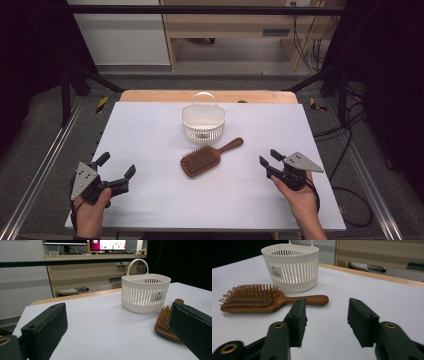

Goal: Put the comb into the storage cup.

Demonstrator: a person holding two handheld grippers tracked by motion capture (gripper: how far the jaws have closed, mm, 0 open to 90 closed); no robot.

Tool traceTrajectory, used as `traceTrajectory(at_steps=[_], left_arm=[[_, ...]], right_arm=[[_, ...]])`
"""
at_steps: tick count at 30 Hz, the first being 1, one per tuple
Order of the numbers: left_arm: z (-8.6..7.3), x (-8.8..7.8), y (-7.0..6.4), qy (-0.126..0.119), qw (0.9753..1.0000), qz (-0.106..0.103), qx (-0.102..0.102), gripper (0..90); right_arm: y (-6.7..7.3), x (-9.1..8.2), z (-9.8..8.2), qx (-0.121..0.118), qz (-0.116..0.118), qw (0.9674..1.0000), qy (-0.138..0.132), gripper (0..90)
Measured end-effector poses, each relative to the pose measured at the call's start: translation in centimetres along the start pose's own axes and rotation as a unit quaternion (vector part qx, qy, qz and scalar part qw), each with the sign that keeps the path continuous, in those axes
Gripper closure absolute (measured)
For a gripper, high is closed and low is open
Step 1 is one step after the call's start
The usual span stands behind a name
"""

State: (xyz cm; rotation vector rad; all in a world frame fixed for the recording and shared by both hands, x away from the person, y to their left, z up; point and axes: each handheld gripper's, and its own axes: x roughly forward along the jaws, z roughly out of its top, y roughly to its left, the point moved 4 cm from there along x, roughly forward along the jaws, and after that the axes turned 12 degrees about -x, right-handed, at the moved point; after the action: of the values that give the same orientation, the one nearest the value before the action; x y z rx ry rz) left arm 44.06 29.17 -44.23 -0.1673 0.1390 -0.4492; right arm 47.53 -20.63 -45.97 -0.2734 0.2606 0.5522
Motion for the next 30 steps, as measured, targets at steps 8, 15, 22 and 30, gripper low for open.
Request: traceTrajectory(at_steps=[8, 15, 22, 30], left_arm=[[-0.2, 0.1, 0.0, 0.004, 1.0, -0.001, -0.001, 2.1], [-0.3, 0.2, -0.4, 0.008, 0.9999, -0.005, 0.007, 2.1], [-0.3, 0.1, -0.5, 0.007, 0.9999, -0.005, 0.009, 2.1], [-0.3, 0.1, -0.4, 0.008, 0.9999, -0.008, 0.009, 2.3]], right_arm=[[0.4, 1.8, 1.3, -0.033, 0.01, 0.9992, 0.022, 77.8], [1.1, 4.9, 3.9, -0.064, 0.033, 0.9964, 0.044, 90.0], [2.2, 8.9, 6.0, -0.098, 0.062, 0.9901, 0.079, 90.0], [4.3, 13.3, 5.3, -0.12, 0.094, 0.9808, 0.122, 90.0]])
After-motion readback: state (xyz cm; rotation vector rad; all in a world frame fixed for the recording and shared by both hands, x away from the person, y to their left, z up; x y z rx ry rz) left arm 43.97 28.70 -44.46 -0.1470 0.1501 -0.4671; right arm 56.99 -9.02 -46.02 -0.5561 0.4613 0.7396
